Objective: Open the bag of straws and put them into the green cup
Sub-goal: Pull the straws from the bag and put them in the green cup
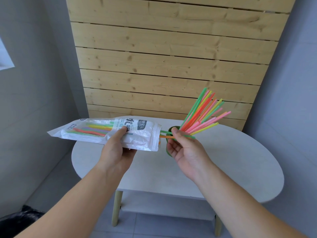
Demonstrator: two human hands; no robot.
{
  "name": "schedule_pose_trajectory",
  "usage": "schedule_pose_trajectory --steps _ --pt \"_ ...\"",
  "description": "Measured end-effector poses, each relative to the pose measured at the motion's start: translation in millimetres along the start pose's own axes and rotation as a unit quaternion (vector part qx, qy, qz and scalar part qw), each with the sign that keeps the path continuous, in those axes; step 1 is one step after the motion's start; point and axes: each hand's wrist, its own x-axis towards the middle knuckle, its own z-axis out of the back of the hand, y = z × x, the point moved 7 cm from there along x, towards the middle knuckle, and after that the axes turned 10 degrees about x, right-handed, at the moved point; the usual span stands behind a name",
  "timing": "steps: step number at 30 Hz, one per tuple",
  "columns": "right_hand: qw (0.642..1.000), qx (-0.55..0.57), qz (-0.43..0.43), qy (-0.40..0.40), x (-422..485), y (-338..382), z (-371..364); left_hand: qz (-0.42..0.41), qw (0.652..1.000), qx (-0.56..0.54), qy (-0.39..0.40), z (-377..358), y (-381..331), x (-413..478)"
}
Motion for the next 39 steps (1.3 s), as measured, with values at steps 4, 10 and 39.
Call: schedule_pose_trajectory --steps 4,10,39 --pt "0.997 0.076 -0.004 -0.024 2 0 -5 0.002 1.000 -0.002 0.002 -3 3 -3" --pt "0.994 0.101 0.019 -0.046 3 1 -5 0.020 0.999 -0.025 0.025 -11 8 -9" --pt "0.864 -0.261 0.410 -0.133 -37 136 28 -0.010 0.999 -0.010 -0.050 22 9 13"
